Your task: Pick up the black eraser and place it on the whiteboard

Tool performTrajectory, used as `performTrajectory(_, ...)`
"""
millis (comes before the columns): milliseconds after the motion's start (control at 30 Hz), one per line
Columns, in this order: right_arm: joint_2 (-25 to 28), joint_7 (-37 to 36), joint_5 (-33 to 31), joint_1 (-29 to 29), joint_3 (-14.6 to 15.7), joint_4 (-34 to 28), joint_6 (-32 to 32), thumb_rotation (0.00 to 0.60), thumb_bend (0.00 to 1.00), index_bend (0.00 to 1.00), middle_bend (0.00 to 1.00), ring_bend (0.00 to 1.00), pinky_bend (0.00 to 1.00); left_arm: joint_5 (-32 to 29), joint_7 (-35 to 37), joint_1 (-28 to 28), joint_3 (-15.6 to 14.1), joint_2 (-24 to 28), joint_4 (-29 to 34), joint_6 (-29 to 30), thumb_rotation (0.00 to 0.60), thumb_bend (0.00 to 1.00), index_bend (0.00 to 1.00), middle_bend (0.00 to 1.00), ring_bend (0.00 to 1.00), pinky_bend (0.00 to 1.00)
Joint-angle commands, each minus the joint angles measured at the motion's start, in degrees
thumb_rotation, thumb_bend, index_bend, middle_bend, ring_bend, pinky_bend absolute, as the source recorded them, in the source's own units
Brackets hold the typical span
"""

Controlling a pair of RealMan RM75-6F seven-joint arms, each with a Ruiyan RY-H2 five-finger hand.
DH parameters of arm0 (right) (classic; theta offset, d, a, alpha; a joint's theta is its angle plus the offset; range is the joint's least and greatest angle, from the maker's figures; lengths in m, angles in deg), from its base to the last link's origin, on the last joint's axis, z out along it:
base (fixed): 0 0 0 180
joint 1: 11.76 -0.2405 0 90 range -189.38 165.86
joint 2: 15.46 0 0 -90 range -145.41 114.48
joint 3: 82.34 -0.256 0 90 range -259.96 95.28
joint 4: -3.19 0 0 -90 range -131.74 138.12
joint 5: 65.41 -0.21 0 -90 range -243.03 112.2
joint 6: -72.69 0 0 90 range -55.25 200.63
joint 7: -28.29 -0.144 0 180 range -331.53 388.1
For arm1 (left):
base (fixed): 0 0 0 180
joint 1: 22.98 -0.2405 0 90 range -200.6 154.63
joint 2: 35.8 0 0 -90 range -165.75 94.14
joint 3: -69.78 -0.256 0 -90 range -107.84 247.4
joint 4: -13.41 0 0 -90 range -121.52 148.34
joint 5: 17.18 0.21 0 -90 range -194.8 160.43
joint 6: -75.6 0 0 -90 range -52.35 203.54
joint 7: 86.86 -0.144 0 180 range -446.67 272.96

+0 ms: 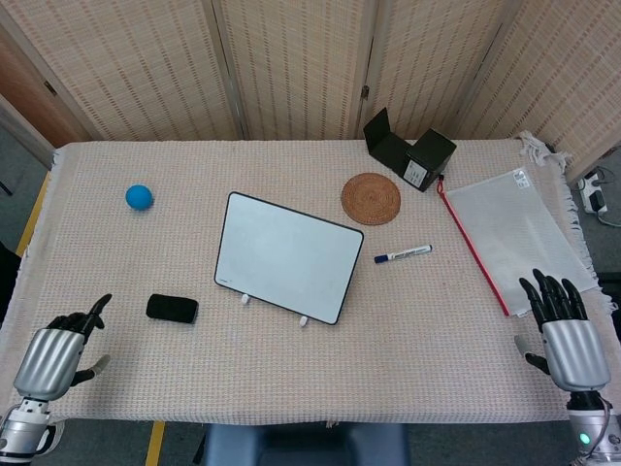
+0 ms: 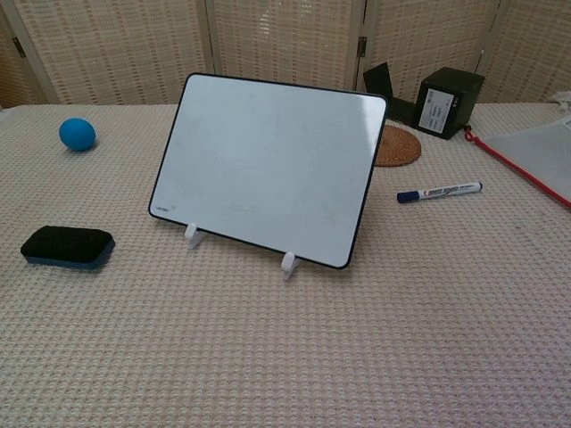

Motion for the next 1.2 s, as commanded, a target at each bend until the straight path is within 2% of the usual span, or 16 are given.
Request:
performTrajectory(33,-0.38,0.55,-0.08,-0.32,0.04,0.09,0.58,0.6,0.31,0.0,0.0,0.0,0.0,-4.59,-5.98,3.72,0.08,3.47,5.98,-8.53,0.6,0.24,0.1,0.99,0.88,1.0)
performTrajectory(100,-0.48,0.78,-0.26,-0.49,-0.06,0.08,0.88,0.6,0.31,0.0,0.0,0.0,0.0,-7.2,-7.18,5.26,0.61,4.4,7.84,-11.67,0.6,0.24,0.14,1.0,0.91,1.0)
performTrajectory(233,-0.53,0.9,-0.66,-0.75,-0.25,0.07,1.37,0.6,0.31,0.0,0.0,0.0,0.0,-10.25,-8.17,7.42,1.75,5.31,10.79,-14.71,0.6,0.24,0.13,1.0,0.95,1.0)
performTrajectory(433,-0.47,0.93,-2.04,-1.26,-0.67,0.18,2.7,0.6,0.31,0.0,0.0,0.0,0.0,-17.15,-6.35,13.62,3.67,7.36,12.22,-24.87,0.6,0.24,0.15,1.0,0.96,1.0)
performTrajectory(567,-0.44,0.7,-3.79,-1.69,-1.28,0.48,3.94,0.6,0.31,0.0,0.0,0.0,0.0,-22.47,-7.19,17.09,5.23,6.57,11.42,-28.67,0.6,0.24,0.17,1.0,0.96,1.0)
performTrajectory(800,-0.38,0.31,-5.39,-2.09,-1.94,0.88,4.75,0.6,0.31,0.0,0.0,0.0,0.0,-30.99,-8.92,23.26,6.61,2.81,6.26,-34.37,0.6,0.27,0.21,1.0,0.96,1.0)
performTrajectory(1067,-0.29,0.06,-5.6,-2.19,-1.99,0.92,4.77,0.6,0.31,0.0,0.0,0.0,0.0,-36.57,-9.96,27.6,5.85,-0.15,2.69,-37.6,0.6,0.3,0.24,1.0,0.96,1.0)
performTrajectory(1200,-0.2,-0.15,-5.87,-2.31,-2.08,1.01,4.97,0.6,0.31,0.0,0.0,0.0,0.0,-39.13,-9.83,29.47,5.26,-0.95,1.25,-39.52,0.6,0.37,0.26,1.0,0.96,1.0)
